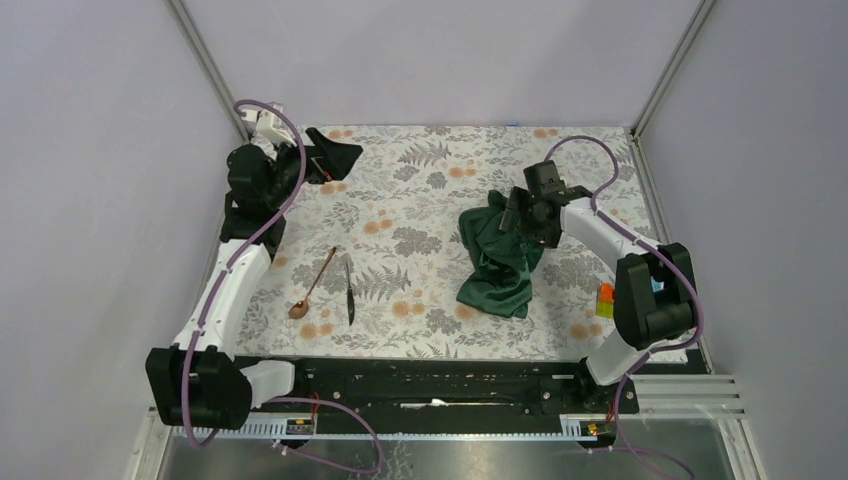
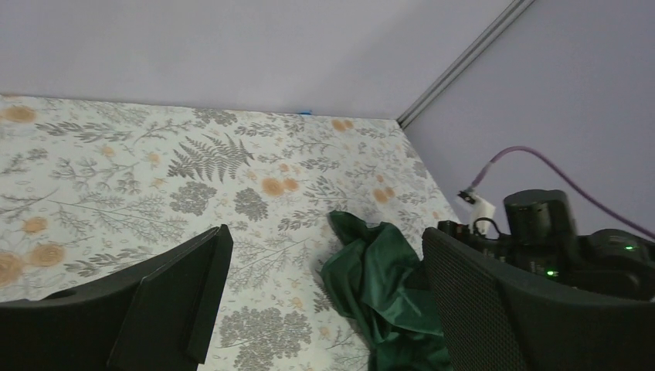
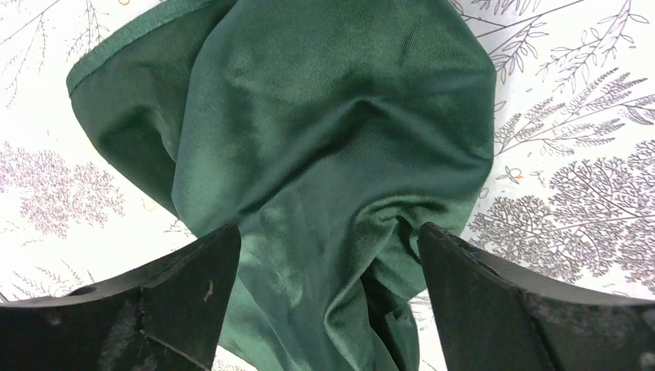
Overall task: Fold the napkin into a case and place the utensils inside
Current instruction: Pick up the crumpled napkin from the center of the board.
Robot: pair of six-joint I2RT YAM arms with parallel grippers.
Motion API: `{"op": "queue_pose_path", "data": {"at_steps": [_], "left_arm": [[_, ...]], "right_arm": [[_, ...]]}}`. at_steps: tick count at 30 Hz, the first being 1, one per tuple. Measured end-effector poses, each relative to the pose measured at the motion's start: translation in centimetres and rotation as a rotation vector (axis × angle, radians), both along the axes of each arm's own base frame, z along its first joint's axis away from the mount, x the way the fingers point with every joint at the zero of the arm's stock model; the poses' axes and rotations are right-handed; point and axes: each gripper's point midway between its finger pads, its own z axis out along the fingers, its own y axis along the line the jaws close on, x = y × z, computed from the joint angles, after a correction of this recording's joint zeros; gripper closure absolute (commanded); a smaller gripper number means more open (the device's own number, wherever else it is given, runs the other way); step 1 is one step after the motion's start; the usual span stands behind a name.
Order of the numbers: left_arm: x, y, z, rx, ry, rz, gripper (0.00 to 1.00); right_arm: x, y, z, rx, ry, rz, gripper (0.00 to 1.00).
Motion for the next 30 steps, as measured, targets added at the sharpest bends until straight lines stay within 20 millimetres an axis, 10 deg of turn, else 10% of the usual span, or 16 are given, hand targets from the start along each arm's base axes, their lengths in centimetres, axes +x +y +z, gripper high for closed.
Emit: {"op": "queue_pose_path", "data": {"at_steps": [9, 19, 24, 27, 30], "left_arm": [[0.4, -0.6, -1.6, -0.056, 0.064, -0.092, 0.01], [1.3, -2.2, -4.3, -0.012, 0.185, -0.132, 0.02], [1.1, -3.1, -5.9, 0.021, 0.245, -0.142, 0.04], [0.9, -4.4, -6.8, 0.044, 0.279, -0.157, 0.07], [0.6, -6.9, -8.5, 0.088, 0.329, -0.193, 0.07]], "right_arm": [[-0.6, 2.2, -1.9, 0.015, 0.012, 0.165, 0.9], [-9.5, 19.2, 3.5, 0.425, -0.058, 0.831, 1.0], [-9.0, 13.9, 4.0, 0.42, -0.123, 0.678, 0.95], [-5.3, 5.8, 0.8, 0.353, -0.104, 0.344, 0.66], [-6.3, 1.8, -2.5, 0.278, -0.004, 0.19, 0.39]]}}
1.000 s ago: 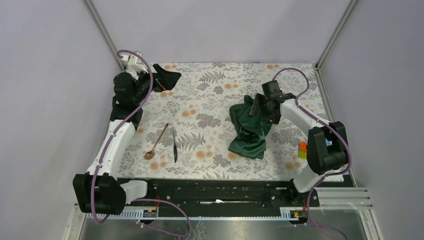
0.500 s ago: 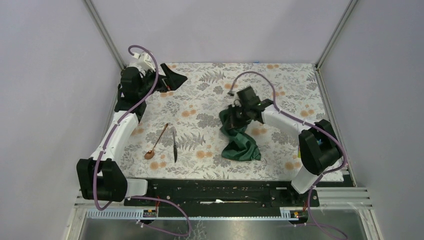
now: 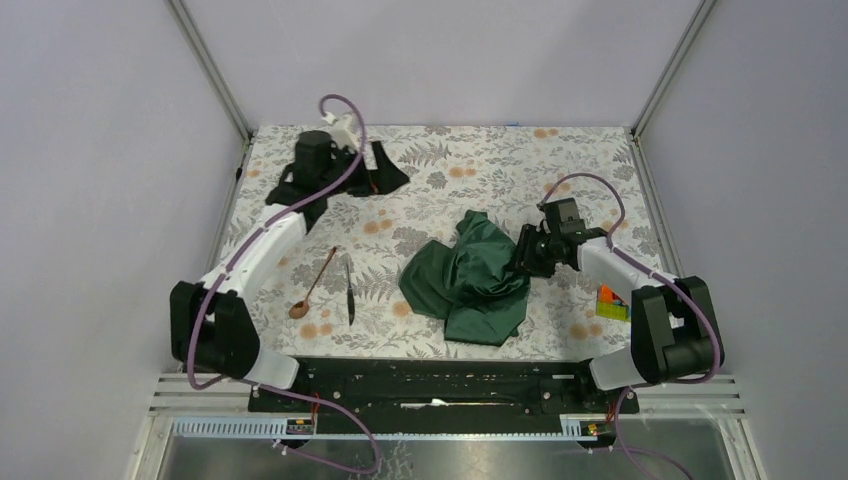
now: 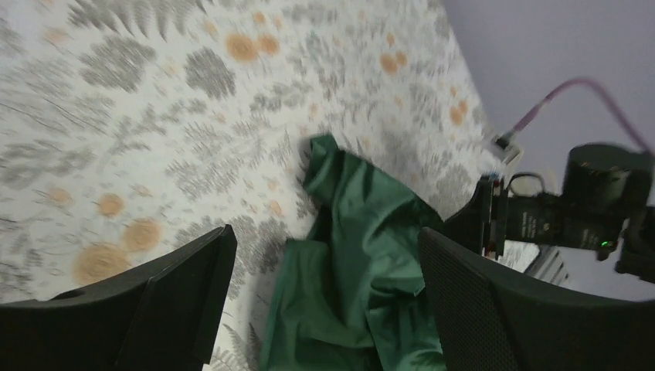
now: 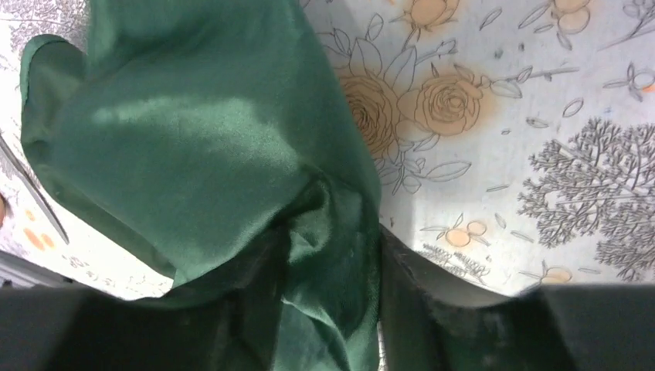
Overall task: Fold the napkin into a case and place the utensils inside
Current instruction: Pick up the crumpled napkin from the center of the board.
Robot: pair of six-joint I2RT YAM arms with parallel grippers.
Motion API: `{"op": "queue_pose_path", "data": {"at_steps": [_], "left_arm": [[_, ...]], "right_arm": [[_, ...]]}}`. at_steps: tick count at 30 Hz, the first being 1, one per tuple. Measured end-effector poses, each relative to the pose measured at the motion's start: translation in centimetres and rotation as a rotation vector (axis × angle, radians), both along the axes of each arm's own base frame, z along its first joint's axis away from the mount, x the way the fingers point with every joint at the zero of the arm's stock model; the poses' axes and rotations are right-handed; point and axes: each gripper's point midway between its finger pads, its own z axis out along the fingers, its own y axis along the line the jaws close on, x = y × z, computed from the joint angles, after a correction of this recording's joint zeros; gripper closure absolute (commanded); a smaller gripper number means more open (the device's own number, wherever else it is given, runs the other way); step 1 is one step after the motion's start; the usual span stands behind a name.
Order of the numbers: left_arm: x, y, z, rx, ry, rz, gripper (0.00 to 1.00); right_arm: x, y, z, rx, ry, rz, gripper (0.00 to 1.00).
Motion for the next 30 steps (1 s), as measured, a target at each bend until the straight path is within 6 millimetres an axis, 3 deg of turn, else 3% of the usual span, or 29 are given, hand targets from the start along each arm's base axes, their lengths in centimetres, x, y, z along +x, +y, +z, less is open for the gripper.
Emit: {"op": "queue_pose_path", "data": {"at_steps": [3, 6, 8, 10, 12, 15, 17, 20, 24, 27, 30], "left_arm": [[-0.9, -3.5, -2.6, 0.077, 0.064, -0.062, 0.07], [-2.9, -7.0, -5.8, 0.171, 0.122, -0.138, 0.07], [-4.6, -8.4, -7.2, 0.217, 0.155, -0.18, 0.07], [-4.9, -8.5, -7.4, 0.239, 0.157, -0.175, 0.07], [-4.3, -7.4, -6.7, 0.252, 0.124, -0.118, 0.04], [-4.0, -4.3, -4.4, 0.248, 0.038, 0.001, 0.03], [-4.1, -1.8, -1.9, 0.235, -0.043, 0.1, 0.02], [-4.4, 1.6, 2.8, 0.192, -0.189, 0.247, 0.01], [-5.2, 4.2, 7.5, 0.132, -0.338, 0.372, 0.01], [-5.0, 4.7, 8.5, 0.12, -0.367, 0.404, 0.02], [-4.4, 4.3, 7.4, 0.132, -0.339, 0.397, 0.02]], "right_arm": [[-1.0, -0.5, -0.4, -0.07, 0.021, 0.017, 0.28], [-0.9, -0.5, 1.4, -0.146, -0.047, 0.065, 0.21], [-0.7, 0.6, 3.2, -0.193, -0.133, 0.12, 0.19], [-0.8, 2.9, 5.3, -0.21, -0.227, 0.2, 0.19], [-1.1, 5.1, 6.9, -0.197, -0.292, 0.265, 0.21], [-1.1, 7.3, 7.6, -0.185, -0.314, 0.293, 0.26], [-0.7, 8.5, 6.9, -0.176, -0.295, 0.279, 0.26], [-2.0, 11.9, 5.2, -0.156, -0.253, 0.315, 0.29], [-2.9, 15.5, 2.3, -0.179, -0.186, 0.306, 0.32], [-2.5, 16.0, -0.1, -0.25, -0.154, 0.24, 0.34], [-1.7, 15.1, -1.8, -0.339, -0.148, 0.165, 0.43]]}}
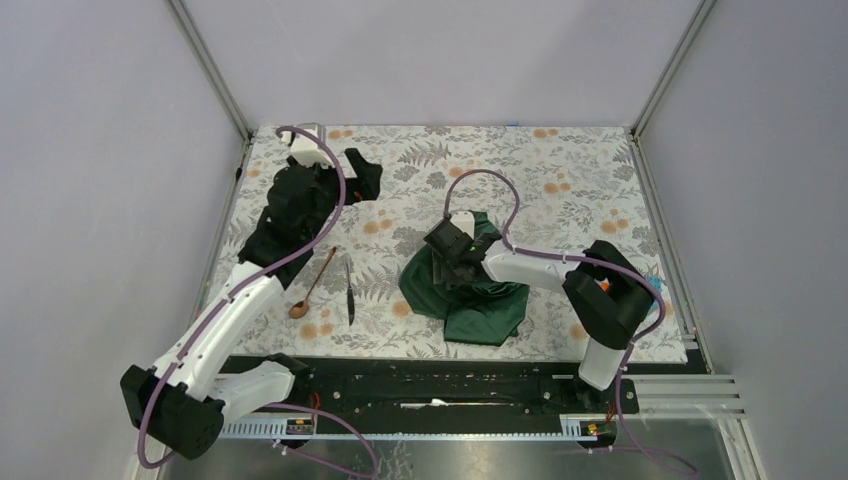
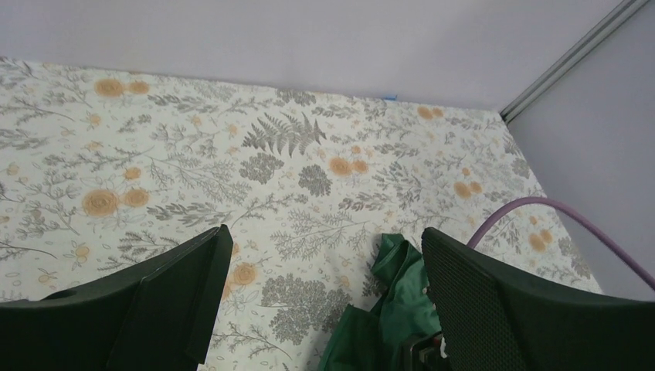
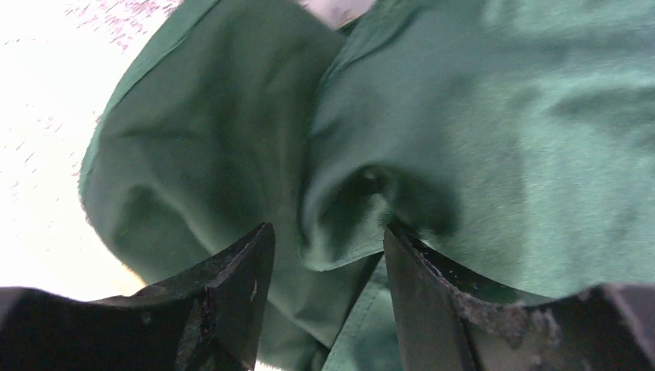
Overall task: Fold the napkin into a case and place the utensils inside
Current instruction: Pick up the crumpled napkin from the center of the board.
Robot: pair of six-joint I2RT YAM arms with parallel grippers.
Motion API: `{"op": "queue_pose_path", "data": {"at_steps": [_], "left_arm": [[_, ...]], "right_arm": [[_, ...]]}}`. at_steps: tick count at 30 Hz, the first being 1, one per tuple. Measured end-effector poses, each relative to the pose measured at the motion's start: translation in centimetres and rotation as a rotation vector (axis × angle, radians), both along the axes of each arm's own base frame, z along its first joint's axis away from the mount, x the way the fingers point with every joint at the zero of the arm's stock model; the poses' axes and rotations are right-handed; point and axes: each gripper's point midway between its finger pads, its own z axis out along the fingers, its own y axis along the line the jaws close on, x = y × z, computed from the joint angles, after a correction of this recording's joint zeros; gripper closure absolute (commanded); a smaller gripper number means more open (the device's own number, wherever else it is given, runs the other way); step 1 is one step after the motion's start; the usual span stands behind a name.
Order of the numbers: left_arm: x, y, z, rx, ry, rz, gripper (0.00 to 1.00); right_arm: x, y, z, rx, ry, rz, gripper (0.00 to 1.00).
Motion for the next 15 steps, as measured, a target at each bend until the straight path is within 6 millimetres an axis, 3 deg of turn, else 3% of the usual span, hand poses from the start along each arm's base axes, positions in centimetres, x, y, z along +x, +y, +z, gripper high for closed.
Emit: {"op": "queue_pose_path", "data": {"at_steps": [4, 5, 7, 9, 11, 15], "left_arm": [[0.7, -1.1, -2.2, 0.005, 0.065, -0.022, 0.02], [0.7, -1.5, -2.8, 0.005, 0.087, -0.031, 0.01], [0.6, -2.1, -4.1, -0.002, 0.137, -0.042, 0.01], [0.1, -2.7, -6.3, -0.025, 0.198, -0.058, 0.01], [-1.0, -2.9, -10.0, -0.04, 0.284, -0.071, 0.01], [-4.9, -3.5, -20.3, -0.034, 0.556, -0.141, 0.01]], "right_arm": [[1.2, -1.0, -0.5, -0.062, -0.04, -0.066, 0.48], [1.6, -1.0, -0.6, -0.073, -0.051, -0.079, 0.53], [2.0, -1.0, -0.8, -0.085, -0.063, -0.09, 0.77], [2.2, -1.2, -1.0, -0.096, -0.068, -0.09, 0.92], [2.2, -1.2, -0.9, -0.102, -0.072, -0.088, 0.99], [1.8, -1.8, 0.2, -0.088, -0.1, -0.066, 1.0]]}}
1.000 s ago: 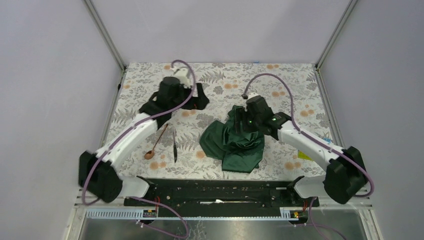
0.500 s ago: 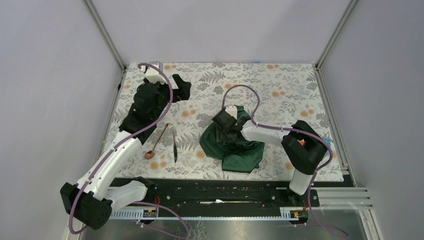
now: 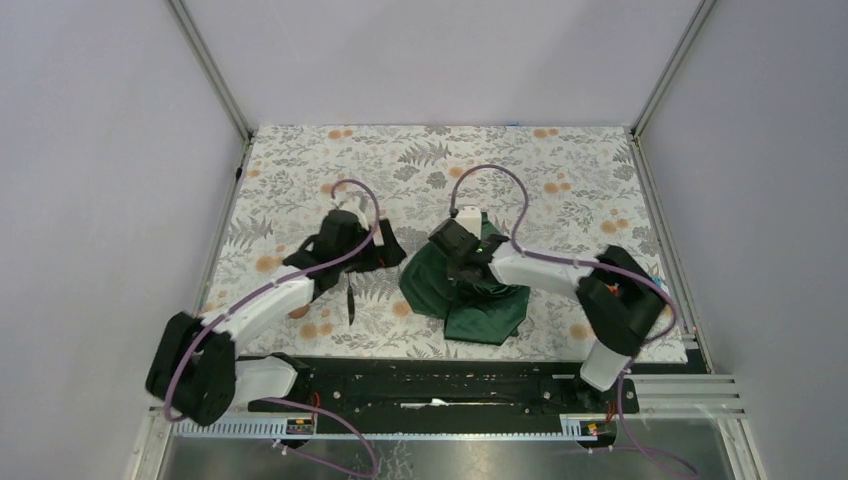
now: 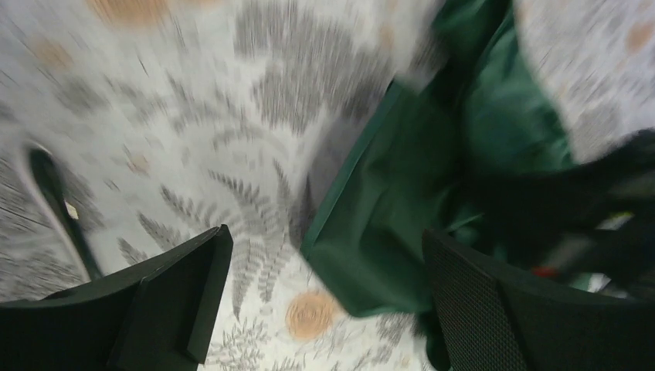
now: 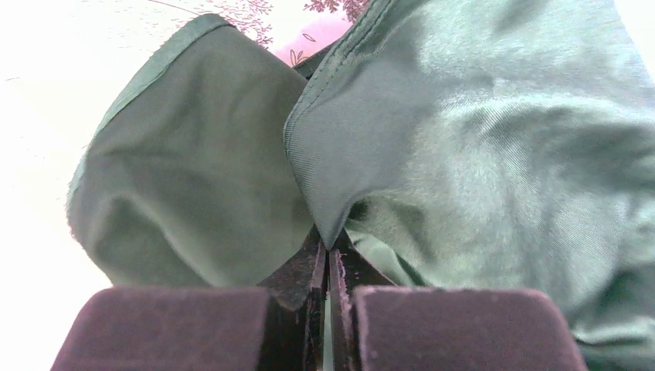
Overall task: Fold the napkin into a case and place the utensils inside
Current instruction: Pick up the crumpled napkin from the center of the board.
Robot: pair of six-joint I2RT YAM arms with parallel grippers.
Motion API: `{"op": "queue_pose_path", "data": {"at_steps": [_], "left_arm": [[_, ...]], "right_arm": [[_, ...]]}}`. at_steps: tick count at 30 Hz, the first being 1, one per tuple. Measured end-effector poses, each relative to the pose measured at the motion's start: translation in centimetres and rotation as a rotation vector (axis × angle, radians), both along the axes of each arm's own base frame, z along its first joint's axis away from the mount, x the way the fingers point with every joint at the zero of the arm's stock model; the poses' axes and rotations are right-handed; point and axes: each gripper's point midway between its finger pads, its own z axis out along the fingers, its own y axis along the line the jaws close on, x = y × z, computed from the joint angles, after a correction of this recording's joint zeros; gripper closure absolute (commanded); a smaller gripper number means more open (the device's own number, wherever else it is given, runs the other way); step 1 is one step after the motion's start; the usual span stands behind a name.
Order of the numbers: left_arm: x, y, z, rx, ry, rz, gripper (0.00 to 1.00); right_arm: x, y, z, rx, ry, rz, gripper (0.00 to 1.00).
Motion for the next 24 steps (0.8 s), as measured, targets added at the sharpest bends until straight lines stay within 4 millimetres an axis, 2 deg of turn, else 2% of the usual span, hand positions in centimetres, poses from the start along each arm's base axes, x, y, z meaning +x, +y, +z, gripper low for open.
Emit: {"op": "queue_pose_path", "data": {"at_steps": [2, 5, 7, 8, 11, 15, 16, 18, 20, 22, 23, 24], "left_arm": [[-1.7, -0.9, -4.1, 0.012, 0.136, -0.053, 0.01], [-3.0, -2.8, -7.7, 0.031, 0.251, -0.131, 0.02], [-3.8, -3.9, -9.4, 0.047, 0.302, -0.173, 0.08], [-3.5, -4.8, -9.0, 0.036, 0.285, -0.194, 0.15], [-3.4, -6.7, -8.8, 0.03, 0.261, -0.241, 0.47], [-4.4, -7.1, -10.2, 0.058, 0.301, -0.263, 0.81], [-4.5, -6.9, -10.4, 0.069, 0.31, -0.259, 0.87], [-4.3, -6.4, -10.4, 0.096, 0.32, -0.246, 0.91], [-3.1, -6.1, -9.2, 0.114, 0.3, -0.228, 0.92], [-1.4, -5.5, -7.0, 0.116, 0.248, -0.196, 0.95], [-0.6, -5.1, -5.6, 0.109, 0.213, -0.178, 1.0], [0.1, -4.5, -3.8, 0.1, 0.171, -0.155, 1.0]], "right_arm": [[-0.6, -0.7, 1.8, 0.026, -0.029, 0.023, 1.0], [-0.9, -1.0, 5.1, 0.088, -0.083, 0.05, 1.0], [-0.9, -1.0, 7.2, 0.149, -0.121, 0.065, 1.0], [-0.9, -1.2, 7.8, 0.176, -0.131, 0.069, 1.0], [-1.2, -2.5, 8.2, 0.22, -0.127, 0.062, 1.0], [-0.7, -5.2, 7.6, 0.232, -0.097, 0.017, 1.0], [-0.2, -5.9, 7.7, 0.239, -0.094, 0.003, 1.0], [0.9, -7.2, 8.1, 0.241, -0.094, -0.026, 1.0], [2.1, -8.4, 9.5, 0.238, -0.103, -0.049, 1.0], [3.8, -9.6, 11.8, 0.237, -0.138, -0.08, 1.0], [5.0, -10.4, 13.3, 0.236, -0.157, -0.101, 1.0], [6.3, -11.4, 14.9, 0.235, -0.181, -0.126, 1.0]]}}
